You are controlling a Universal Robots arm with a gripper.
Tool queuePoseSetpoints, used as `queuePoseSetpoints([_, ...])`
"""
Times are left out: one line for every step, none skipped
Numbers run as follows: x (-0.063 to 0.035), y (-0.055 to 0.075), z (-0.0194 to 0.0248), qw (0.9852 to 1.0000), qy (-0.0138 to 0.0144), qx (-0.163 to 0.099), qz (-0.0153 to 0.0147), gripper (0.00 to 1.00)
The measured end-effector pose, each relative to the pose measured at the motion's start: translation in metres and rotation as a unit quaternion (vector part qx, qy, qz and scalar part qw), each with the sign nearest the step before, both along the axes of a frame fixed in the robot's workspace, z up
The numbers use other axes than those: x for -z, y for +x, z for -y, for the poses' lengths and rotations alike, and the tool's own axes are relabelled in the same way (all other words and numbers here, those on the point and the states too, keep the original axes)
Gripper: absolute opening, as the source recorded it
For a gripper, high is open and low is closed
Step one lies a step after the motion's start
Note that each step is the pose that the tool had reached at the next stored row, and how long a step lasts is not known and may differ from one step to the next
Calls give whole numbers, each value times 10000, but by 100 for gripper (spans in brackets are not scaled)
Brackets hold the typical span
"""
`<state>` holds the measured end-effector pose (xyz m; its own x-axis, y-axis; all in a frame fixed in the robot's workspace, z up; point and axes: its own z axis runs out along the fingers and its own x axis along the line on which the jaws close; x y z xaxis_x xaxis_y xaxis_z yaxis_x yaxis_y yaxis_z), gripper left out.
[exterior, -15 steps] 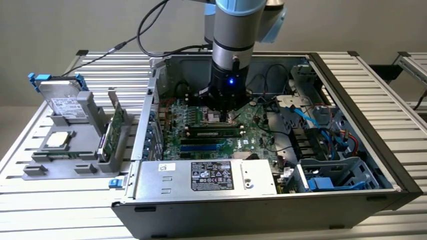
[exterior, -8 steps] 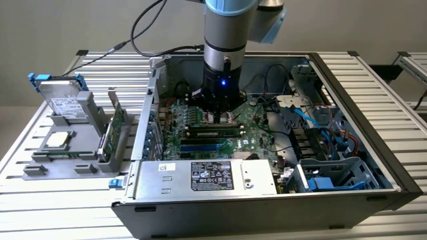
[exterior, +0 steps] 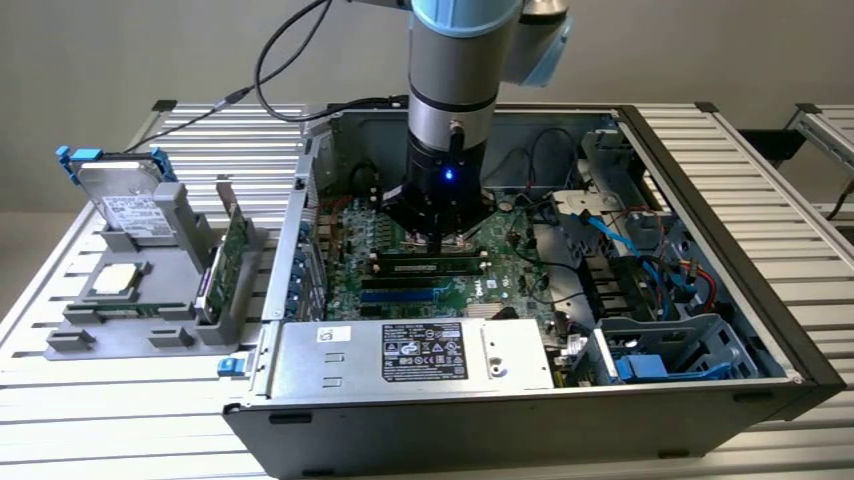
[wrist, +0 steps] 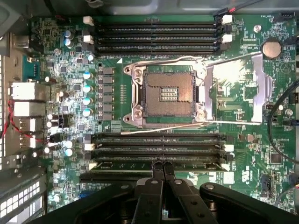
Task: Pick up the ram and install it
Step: 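Press down the ram until it locks into place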
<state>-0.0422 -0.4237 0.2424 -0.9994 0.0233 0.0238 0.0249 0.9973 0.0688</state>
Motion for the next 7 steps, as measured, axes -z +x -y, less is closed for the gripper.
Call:
queuePoseSetpoints([0, -1, 1, 10000, 1, 1, 0, 10])
queuePoseSetpoints([0, 0, 1, 10000, 2, 1, 0, 10])
queuePoseSetpoints([0, 0, 1, 10000, 2, 1, 0, 10])
queuePoseSetpoints([0, 0, 1, 10000, 2, 1, 0, 10])
queuePoseSetpoints([0, 0, 1, 10000, 1, 0, 0, 10])
queuePoseSetpoints([-1, 0, 1, 10000, 1, 0, 0, 10])
queuePoseSetpoints([0, 0, 1, 10000, 1, 0, 1, 10])
